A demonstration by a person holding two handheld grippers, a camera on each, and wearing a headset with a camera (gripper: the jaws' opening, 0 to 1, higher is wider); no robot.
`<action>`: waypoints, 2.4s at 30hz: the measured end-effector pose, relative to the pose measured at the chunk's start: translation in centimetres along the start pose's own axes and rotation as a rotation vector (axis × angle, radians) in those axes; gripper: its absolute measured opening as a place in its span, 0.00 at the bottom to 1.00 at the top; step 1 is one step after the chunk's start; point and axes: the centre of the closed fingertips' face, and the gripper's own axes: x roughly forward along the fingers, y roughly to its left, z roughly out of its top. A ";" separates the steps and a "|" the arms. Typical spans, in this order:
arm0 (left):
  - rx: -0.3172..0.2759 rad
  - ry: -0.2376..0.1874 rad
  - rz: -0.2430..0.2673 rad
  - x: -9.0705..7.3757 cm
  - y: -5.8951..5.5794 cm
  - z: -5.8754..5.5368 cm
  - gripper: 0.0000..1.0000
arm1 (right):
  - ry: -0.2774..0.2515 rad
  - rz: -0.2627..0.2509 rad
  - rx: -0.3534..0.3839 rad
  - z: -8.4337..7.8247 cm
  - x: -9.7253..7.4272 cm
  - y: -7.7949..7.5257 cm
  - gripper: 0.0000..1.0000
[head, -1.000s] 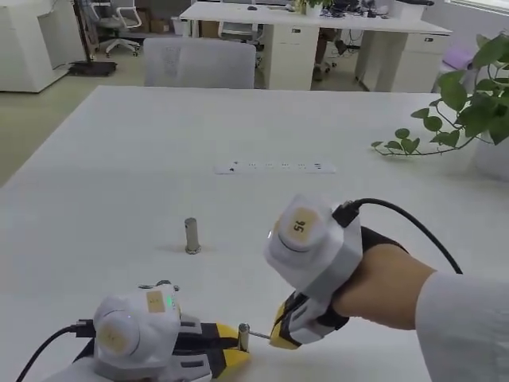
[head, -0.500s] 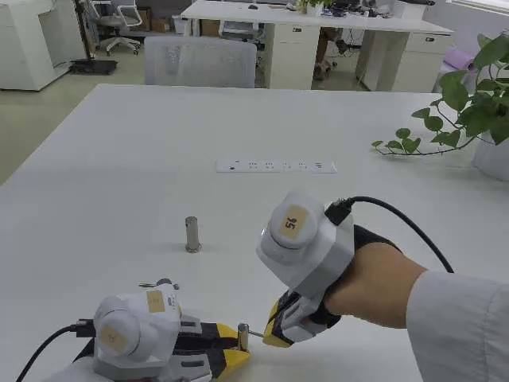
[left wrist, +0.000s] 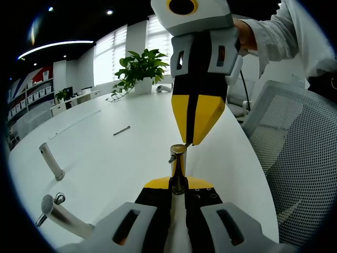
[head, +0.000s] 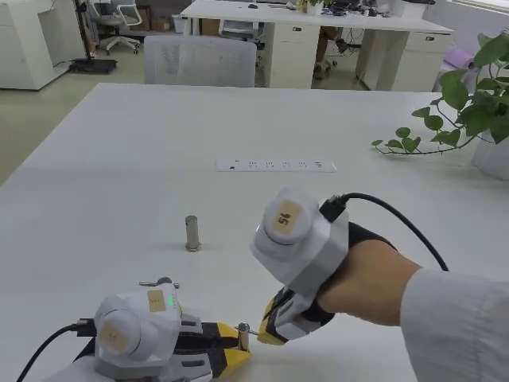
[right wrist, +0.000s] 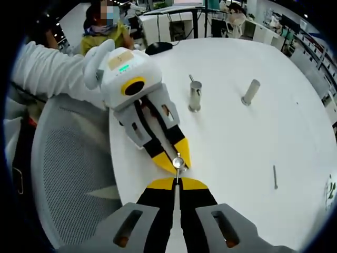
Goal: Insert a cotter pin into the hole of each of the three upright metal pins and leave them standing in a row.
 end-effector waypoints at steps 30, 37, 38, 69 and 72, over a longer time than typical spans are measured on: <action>-0.010 -0.004 -0.002 0.1 -0.1 -0.1 0.06 | -0.014 -0.011 -0.055 0.6 0.1 0.1 0.12; -0.008 -0.002 -0.001 0.1 -0.1 -0.1 0.06 | -0.014 -0.019 -0.045 0.1 0.2 0.2 0.10; -0.009 -0.002 0.000 0.1 -0.1 -0.1 0.06 | -0.016 -0.020 -0.043 0.1 0.2 0.2 0.10; -0.018 -0.004 0.008 0.1 0.0 0.0 0.07 | -0.085 -0.047 -0.093 1.3 1.2 -0.1 0.15; -0.019 -0.004 0.009 0.1 0.0 0.0 0.07 | -0.096 -0.049 -0.093 1.2 1.5 -0.2 0.14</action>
